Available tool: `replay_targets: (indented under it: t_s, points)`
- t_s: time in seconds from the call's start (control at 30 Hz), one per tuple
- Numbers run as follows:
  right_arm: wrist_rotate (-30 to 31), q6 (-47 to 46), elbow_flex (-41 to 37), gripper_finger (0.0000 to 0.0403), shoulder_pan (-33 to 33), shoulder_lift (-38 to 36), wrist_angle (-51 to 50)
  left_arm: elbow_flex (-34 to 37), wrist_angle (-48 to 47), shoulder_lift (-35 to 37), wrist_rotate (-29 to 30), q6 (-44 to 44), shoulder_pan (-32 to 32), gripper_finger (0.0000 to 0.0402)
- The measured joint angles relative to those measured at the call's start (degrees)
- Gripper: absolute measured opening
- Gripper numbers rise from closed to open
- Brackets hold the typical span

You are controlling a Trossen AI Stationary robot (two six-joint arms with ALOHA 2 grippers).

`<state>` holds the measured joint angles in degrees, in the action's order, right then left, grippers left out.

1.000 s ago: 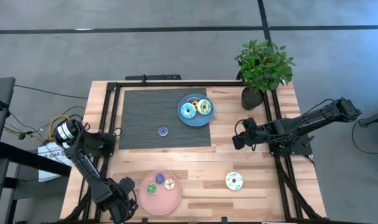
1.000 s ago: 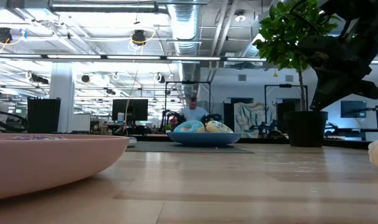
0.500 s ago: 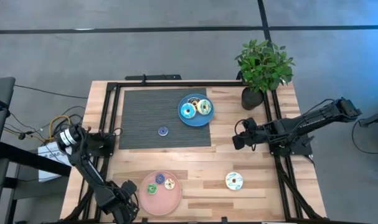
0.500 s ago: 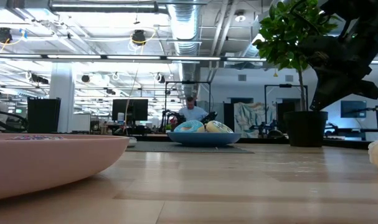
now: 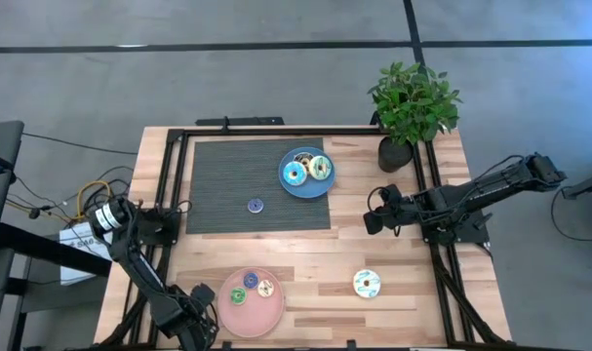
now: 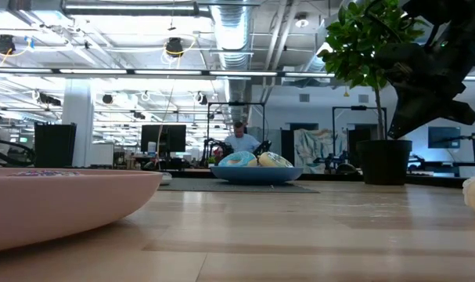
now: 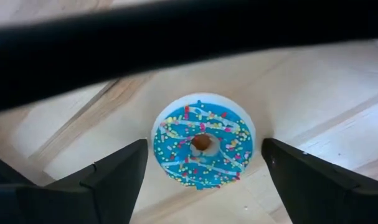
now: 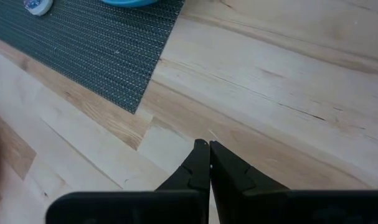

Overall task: Pick & Place donuts
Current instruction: Put the small light blue donut on the pink plate

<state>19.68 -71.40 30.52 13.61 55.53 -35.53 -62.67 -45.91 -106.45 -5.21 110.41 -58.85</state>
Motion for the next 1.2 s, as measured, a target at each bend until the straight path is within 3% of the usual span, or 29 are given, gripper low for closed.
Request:
replay_targets:
  t_s: [0.4,0.77,1.0,1.2]
  points:
    - [0.1,0.9,0.0,0.0001,0.0,0.0,0.4,0.0,0.1,0.0,0.1,-0.7,0.0,0.0252]
    - [0.1,1.5,0.0,0.0001,0.0,0.0,0.4,0.4,-7.7,6.9,1.1,3.8,0.0,0.025]
    - [0.1,2.8,0.0,0.0001,0.0,0.0,0.8,0.3,-9.0,13.4,5.7,6.7,0.8,0.0249]
    - [0.0,2.9,0.0,0.0001,0.0,0.0,0.9,0.3,-10.2,13.4,6.7,6.7,1.0,0.0249]
